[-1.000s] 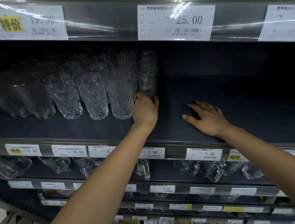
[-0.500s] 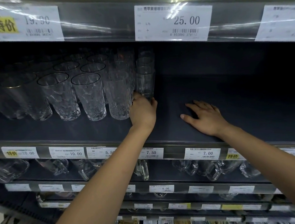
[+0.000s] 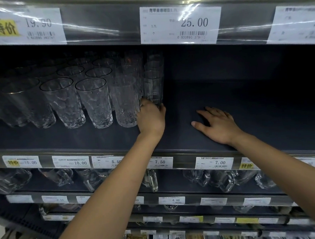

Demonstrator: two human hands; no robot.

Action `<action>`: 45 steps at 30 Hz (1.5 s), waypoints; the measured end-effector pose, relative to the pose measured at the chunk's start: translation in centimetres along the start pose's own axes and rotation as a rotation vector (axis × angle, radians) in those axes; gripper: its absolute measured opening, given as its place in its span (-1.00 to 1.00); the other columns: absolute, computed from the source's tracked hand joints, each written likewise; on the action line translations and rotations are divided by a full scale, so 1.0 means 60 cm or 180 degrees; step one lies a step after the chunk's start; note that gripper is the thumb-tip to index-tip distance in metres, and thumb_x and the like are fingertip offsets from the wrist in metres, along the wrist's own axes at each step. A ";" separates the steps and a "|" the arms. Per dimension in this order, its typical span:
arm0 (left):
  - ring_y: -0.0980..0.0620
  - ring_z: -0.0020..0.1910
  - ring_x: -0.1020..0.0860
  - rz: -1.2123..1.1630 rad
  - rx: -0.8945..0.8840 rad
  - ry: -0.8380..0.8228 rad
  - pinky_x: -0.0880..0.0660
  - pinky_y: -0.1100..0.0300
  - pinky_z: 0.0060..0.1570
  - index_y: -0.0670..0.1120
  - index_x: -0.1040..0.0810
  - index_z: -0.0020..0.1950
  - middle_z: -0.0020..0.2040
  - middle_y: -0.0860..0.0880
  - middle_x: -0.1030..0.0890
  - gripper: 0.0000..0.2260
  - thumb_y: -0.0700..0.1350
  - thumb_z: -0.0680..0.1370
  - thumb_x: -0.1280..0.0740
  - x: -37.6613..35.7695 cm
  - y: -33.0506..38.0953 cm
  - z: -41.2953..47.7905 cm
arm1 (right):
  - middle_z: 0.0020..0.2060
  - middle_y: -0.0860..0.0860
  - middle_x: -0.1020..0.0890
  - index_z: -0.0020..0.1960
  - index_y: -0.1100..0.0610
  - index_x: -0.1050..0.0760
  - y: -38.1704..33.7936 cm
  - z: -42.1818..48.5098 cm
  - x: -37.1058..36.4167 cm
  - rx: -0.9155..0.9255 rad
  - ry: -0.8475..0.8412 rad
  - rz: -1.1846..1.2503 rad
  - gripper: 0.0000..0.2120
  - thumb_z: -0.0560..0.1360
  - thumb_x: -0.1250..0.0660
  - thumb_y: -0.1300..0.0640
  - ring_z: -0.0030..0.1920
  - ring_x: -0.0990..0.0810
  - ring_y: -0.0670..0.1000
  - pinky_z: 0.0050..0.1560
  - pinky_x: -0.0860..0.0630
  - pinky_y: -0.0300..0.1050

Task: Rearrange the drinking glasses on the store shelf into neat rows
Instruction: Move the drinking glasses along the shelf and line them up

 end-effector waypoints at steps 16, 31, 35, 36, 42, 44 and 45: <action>-0.24 0.07 -0.60 0.0047 0.0056 -0.0230 -0.51 0.02 -0.05 -0.35 -0.44 0.22 0.07 -0.27 -0.61 -0.59 -0.02 0.58 -0.31 0.013 -0.001 -0.024 | 0.59 -0.01 -0.14 0.57 -0.12 -0.16 0.000 -0.002 0.003 -0.0018 0.0013 0.0062 -0.33 0.55 -0.03 -0.39 0.58 -0.05 0.04 0.55 0.05 0.09; -0.14 0.11 -0.56 -0.0378 0.0200 0.0616 -0.48 -0.01 0.10 -0.12 -0.42 0.22 0.14 -0.09 -0.57 -0.49 0.13 0.42 -0.46 0.273 -0.160 -0.023 | 0.02 -0.11 -0.62 0.29 0.04 -0.49 -0.292 -0.047 0.052 0.0123 0.0903 0.2560 -0.48 0.43 -0.47 -0.16 -0.01 -0.61 -0.12 -0.01 -0.51 -0.27; -0.20 0.23 -0.52 -0.0321 0.0237 0.0285 -0.43 0.05 0.14 -0.20 -0.35 0.36 0.24 -0.18 -0.56 -0.34 0.13 0.43 -0.48 0.258 -0.193 -0.002 | 0.06 -0.09 -0.60 0.35 0.04 -0.40 -0.339 -0.037 0.012 -0.0080 0.0918 0.2578 -0.39 0.41 -0.50 -0.15 0.09 -0.60 -0.04 0.01 -0.49 -0.19; -0.20 0.23 -0.53 -0.0308 0.0215 0.0188 -0.44 0.08 0.12 -0.20 -0.34 0.38 0.24 -0.19 -0.56 -0.32 0.13 0.43 -0.49 0.252 -0.199 0.006 | 0.11 -0.06 -0.62 0.35 0.05 -0.38 -0.343 -0.032 0.004 -0.0127 0.0918 0.2567 -0.36 0.39 -0.51 -0.16 0.13 -0.61 -0.01 0.06 -0.52 -0.14; -0.12 0.18 -0.58 -0.0588 0.0062 -0.0401 -0.46 0.20 -0.02 -0.18 -0.35 0.33 0.20 -0.14 -0.60 -0.32 0.11 0.37 -0.55 0.213 -0.218 0.049 | 0.22 -0.02 -0.62 0.39 0.04 -0.34 -0.345 -0.009 -0.011 -0.0382 0.0946 0.2397 -0.27 0.34 -0.54 -0.19 0.19 -0.60 0.04 0.14 -0.53 -0.06; -0.12 0.18 -0.57 -0.0578 0.0033 -0.0516 -0.42 0.22 -0.03 -0.17 -0.37 0.30 0.20 -0.14 -0.59 -0.35 0.09 0.37 -0.56 0.206 -0.219 0.057 | 0.21 -0.02 -0.61 0.39 0.02 -0.34 -0.348 -0.004 -0.010 -0.0405 0.0970 0.2327 -0.27 0.34 -0.53 -0.19 0.19 -0.60 0.05 0.16 -0.54 -0.03; -0.12 0.18 -0.57 -0.0596 0.0021 -0.0556 -0.42 0.22 -0.02 -0.17 -0.38 0.29 0.20 -0.13 -0.60 -0.37 0.07 0.37 -0.56 0.204 -0.220 0.060 | 0.21 -0.03 -0.62 0.40 0.02 -0.34 -0.348 -0.002 -0.011 -0.0412 0.0974 0.2308 -0.26 0.34 -0.53 -0.19 0.19 -0.60 0.05 0.17 -0.54 -0.02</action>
Point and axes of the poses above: each hand's wrist, its own z-axis towards the middle knuckle, its own x-axis out of the back of the hand, y = z × x, the point moved 9 cm from there along z, towards the middle knuckle
